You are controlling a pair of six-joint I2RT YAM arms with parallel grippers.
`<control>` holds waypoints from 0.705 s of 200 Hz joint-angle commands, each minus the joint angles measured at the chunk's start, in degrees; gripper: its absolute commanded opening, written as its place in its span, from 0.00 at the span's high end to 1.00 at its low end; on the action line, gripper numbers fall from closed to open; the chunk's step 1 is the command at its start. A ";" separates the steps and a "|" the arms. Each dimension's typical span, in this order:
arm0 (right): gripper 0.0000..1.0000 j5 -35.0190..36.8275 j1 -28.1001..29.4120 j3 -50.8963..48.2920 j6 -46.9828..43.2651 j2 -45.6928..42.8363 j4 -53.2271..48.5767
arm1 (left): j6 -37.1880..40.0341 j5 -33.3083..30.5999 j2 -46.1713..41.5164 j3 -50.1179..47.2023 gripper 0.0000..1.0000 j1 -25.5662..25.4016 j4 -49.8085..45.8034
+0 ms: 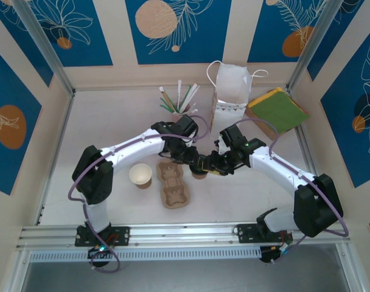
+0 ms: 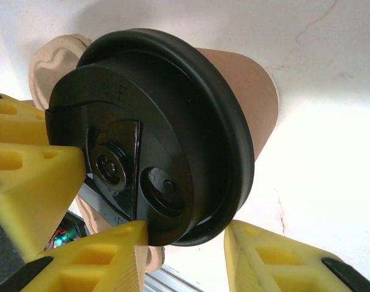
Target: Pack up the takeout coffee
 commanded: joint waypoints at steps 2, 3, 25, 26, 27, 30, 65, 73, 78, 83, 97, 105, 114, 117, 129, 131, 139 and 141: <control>0.64 2.75 0.36 -3.68 -1.20 3.35 -1.67 | -0.12 -0.46 3.34 -3.87 0.77 -0.90 -1.70; 0.64 2.75 0.35 -3.70 -1.20 3.41 -1.67 | -0.16 -0.46 3.34 -3.91 0.77 -0.94 -1.65; 0.64 3.10 0.33 -4.24 -1.46 3.92 -1.50 | -0.12 -0.51 3.41 -4.77 0.77 -1.06 -1.36; 0.64 3.15 0.33 -4.29 -1.46 3.96 -1.50 | -0.11 -0.53 3.42 -4.80 0.77 -1.07 -1.40; 0.64 3.13 0.33 -4.31 -1.46 4.03 -1.50 | -0.11 -0.54 3.38 -4.86 0.77 -1.03 -1.33; 0.65 3.19 0.34 -4.46 -1.53 4.15 -1.50 | -0.11 -0.55 3.42 -5.03 0.77 -1.02 -1.22; 0.65 3.59 0.23 -5.30 -1.82 5.01 -1.24 | -0.13 -0.55 3.64 -6.23 0.77 -1.07 -0.83; 0.65 3.59 0.25 -5.20 -1.82 5.14 -1.23 | -0.14 -0.55 3.64 -6.24 0.77 -1.08 -0.90; 0.65 3.55 0.25 -5.08 -1.88 5.21 -1.23 | -0.11 -0.64 3.60 -6.19 0.77 -1.08 -0.98; 0.65 3.55 0.25 -4.92 -1.90 5.14 -1.31 | -0.06 -0.71 3.49 -6.14 0.77 -1.08 -0.99; 0.65 3.63 0.25 -4.39 -1.99 4.97 -1.54 | -0.02 -0.90 3.43 -5.51 0.77 -1.11 -1.46; 0.66 3.57 0.25 -3.79 -2.15 4.88 -1.87 | 0.05 -0.84 3.34 -4.84 0.77 -1.08 -1.93; 0.65 3.40 0.20 -3.09 -2.26 4.68 -2.27 | 0.06 -0.73 3.08 -4.04 0.77 -1.07 -2.28; 0.66 3.38 0.22 -2.76 -2.29 4.65 -2.41 | 0.08 -0.72 2.97 -3.76 0.77 -1.08 -2.43; 0.65 3.28 0.18 -1.47 -2.40 4.03 -3.03 | 0.08 -0.71 2.59 -2.54 0.77 -1.01 -2.98; 0.65 3.22 0.17 -1.20 -2.43 3.96 -3.09 | 0.20 -0.72 2.56 -2.19 0.77 -0.99 -3.12; 0.65 2.96 0.08 -0.31 -2.52 3.59 -3.42 | 0.32 -0.66 2.36 -1.13 0.77 -0.99 -3.56; 0.65 2.90 0.03 -0.08 -2.52 3.50 -3.54 | 0.33 -0.62 2.37 -0.87 0.77 -0.99 -3.65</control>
